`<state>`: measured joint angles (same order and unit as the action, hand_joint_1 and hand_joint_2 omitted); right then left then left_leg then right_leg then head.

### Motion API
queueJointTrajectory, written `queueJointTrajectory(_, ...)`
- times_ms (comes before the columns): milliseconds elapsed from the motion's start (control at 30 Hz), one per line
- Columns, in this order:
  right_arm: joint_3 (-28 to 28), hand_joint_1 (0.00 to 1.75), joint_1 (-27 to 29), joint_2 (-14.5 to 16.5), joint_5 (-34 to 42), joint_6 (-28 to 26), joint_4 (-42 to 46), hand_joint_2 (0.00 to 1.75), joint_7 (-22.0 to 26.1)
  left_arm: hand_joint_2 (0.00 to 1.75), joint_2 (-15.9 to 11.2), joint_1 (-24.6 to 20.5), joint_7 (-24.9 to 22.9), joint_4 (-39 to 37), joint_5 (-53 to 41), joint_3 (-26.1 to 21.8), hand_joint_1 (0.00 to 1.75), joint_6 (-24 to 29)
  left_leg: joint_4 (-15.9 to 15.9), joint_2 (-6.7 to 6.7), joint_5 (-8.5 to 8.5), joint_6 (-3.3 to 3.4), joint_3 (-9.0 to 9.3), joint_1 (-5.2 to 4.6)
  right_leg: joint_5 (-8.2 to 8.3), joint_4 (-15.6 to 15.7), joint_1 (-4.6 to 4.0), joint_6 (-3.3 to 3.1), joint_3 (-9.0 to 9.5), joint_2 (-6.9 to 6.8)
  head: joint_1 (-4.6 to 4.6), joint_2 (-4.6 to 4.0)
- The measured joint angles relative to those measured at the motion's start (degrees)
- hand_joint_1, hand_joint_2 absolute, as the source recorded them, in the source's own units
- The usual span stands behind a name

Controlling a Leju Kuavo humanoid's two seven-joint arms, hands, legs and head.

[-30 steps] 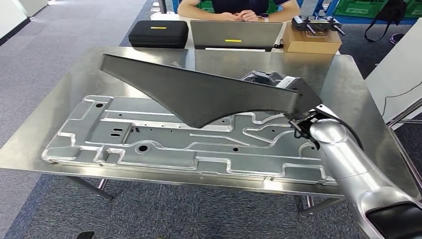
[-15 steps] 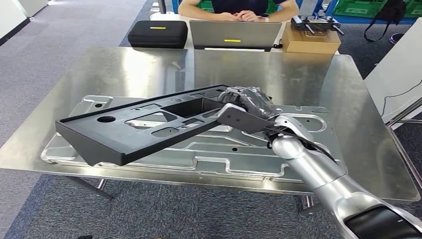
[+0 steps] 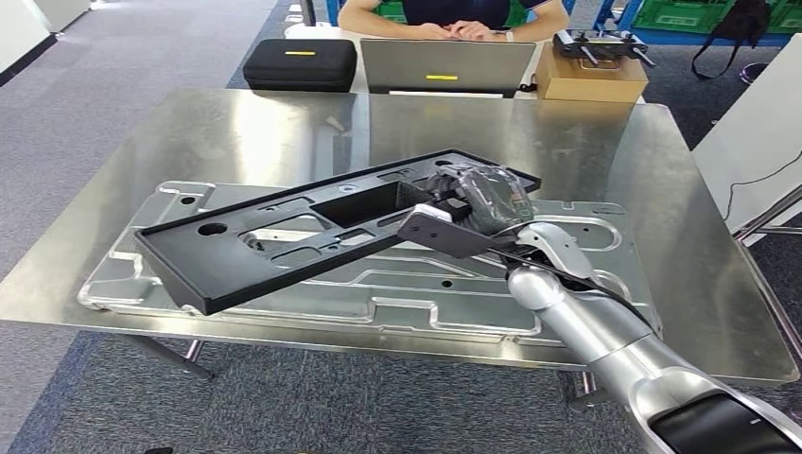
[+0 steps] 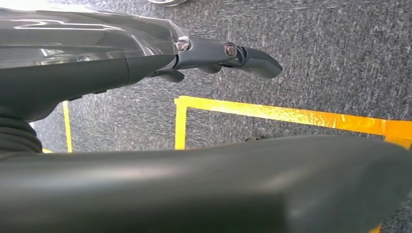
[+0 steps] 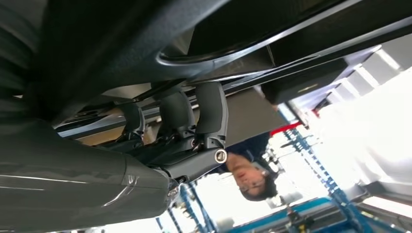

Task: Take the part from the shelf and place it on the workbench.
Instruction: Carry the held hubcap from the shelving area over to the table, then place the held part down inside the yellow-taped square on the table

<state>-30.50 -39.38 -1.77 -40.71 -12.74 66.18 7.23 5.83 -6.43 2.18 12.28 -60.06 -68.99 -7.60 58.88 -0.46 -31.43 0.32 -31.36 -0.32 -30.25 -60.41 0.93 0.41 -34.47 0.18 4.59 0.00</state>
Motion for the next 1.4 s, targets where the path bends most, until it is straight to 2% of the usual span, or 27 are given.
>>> queueJointTrajectory(200,3.52,1.75,-0.01,-0.96,-2.80,-4.36,-0.68,1.75,-2.70,1.75,0.01,-0.07,-0.28,0.00,-0.76,0.14,0.00,0.40,0.00,0.00,0.00,0.00,0.01,0.00,0.00,0.00,0.00,0.00,0.01,-0.01,0.00,0.00)
queueJointTrajectory(400,7.62,1.75,0.08,-3.90,-3.80,-5.80,-1.41,1.75,-2.77,1.75,0.01,-0.30,-0.68,0.00,-1.58,0.58,0.00,0.93,0.01,0.00,-0.01,0.01,0.01,-0.03,0.01,0.01,0.03,0.01,0.00,-0.01,0.00,0.00)
queueJointTrajectory(600,9.77,1.75,0.25,-6.12,-8.38,-6.45,-2.67,1.75,-3.65,1.75,0.01,-0.41,-0.81,0.00,-1.58,0.90,0.00,1.02,0.01,0.00,-0.01,0.01,0.02,-0.03,0.01,0.01,0.03,0.01,0.00,-0.01,0.00,0.00)
queueJointTrajectory(767,9.28,1.75,1.77,-6.39,-14.11,-5.41,-2.28,1.75,-5.14,1.75,0.00,0.15,0.06,0.00,-0.49,0.90,0.00,0.85,0.00,0.00,-0.01,0.01,0.01,0.00,0.00,0.00,0.01,0.00,0.01,0.02,0.00,0.00)
queueJointTrajectory(967,5.77,1.75,3.54,-4.50,-19.56,-2.75,-1.01,1.75,-8.21,1.75,-0.12,0.58,0.33,0.00,-0.04,0.78,0.00,0.44,-0.01,0.00,0.00,0.00,0.01,0.05,0.00,0.00,-0.05,0.00,0.01,0.00,0.00,0.00)
queueJointTrajectory(1167,3.89,1.75,3.45,-3.50,-20.86,-2.41,-0.99,1.75,-9.93,1.75,-0.13,0.52,0.86,0.00,-0.56,0.78,0.00,0.33,-0.01,0.00,0.00,0.00,0.01,0.02,0.00,0.00,-0.02,0.00,0.03,0.00,0.00,0.00)
queueJointTrajectory(1400,4.05,1.75,2.84,-4.35,-20.66,-2.82,-1.06,1.75,-10.83,1.75,-0.08,-0.20,0.03,0.00,-1.67,1.23,0.00,0.58,0.01,0.00,0.00,0.00,0.01,-0.05,0.01,0.00,0.04,0.01,0.02,-0.01,0.00,0.00)
